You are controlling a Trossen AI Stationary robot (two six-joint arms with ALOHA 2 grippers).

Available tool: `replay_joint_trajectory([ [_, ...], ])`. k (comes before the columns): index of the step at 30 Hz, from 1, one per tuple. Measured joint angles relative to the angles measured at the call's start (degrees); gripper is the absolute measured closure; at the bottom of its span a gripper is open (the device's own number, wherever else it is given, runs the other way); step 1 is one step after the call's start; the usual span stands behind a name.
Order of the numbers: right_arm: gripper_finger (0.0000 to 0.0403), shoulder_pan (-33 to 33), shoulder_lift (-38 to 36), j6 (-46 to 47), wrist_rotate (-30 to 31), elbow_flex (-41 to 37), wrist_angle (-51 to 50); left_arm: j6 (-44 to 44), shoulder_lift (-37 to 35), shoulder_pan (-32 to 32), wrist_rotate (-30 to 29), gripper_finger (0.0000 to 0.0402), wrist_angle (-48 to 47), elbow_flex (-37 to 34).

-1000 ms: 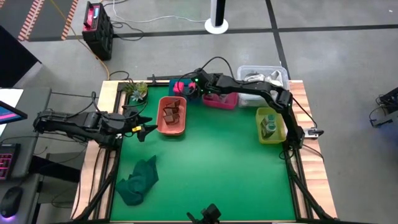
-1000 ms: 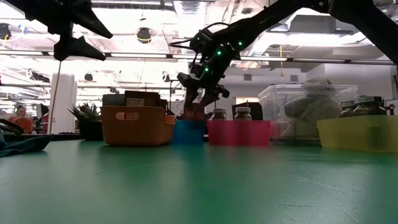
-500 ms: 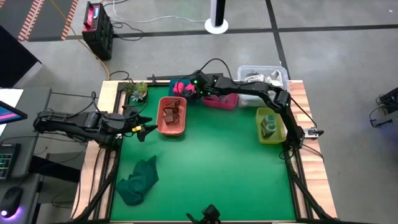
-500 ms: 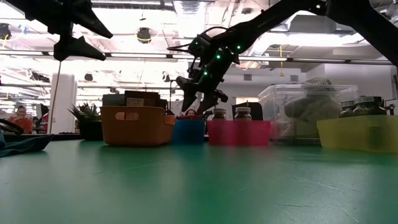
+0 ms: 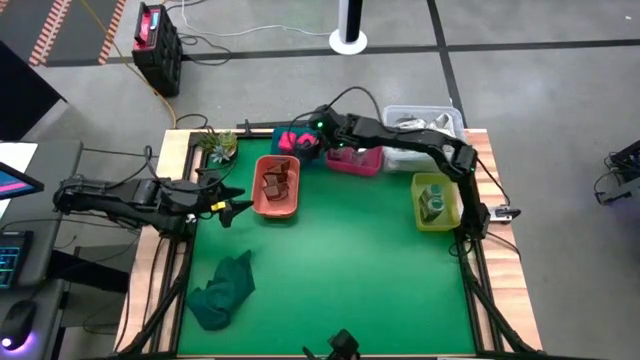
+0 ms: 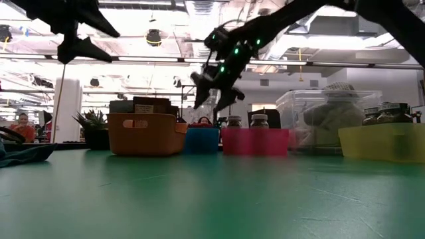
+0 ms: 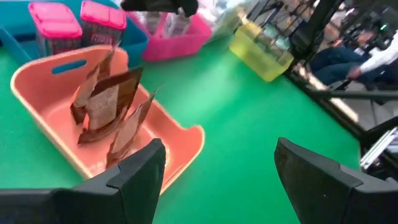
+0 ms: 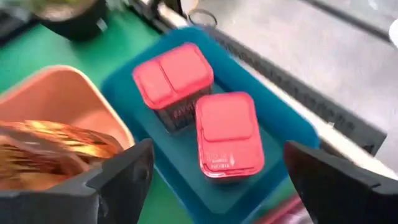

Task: Sort spices by type
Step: Return to Home Position

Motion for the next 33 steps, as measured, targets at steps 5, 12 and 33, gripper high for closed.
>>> replay_joint_trajectory([
  [5, 0.0024, 0.0, -6.4, -3.9, 0.0, 0.0, -3.1, 0.1, -0.1, 0.0, -1.8, 0.0116, 0.2, 1.1],
  [12, 0.0025, 0.4, -17.1, -8.4, 0.1, -1.6, -11.9, 0.5, 0.0, 0.0, -3.7, 0.0116, 0.4, 1.1],
  [33, 0.0025, 9.9, -59.2, 7.7, -1.2, -51.1, 10.4, 8.6, 1.4, -0.3, -10.9, 0.0116, 11.5, 1.1],
])
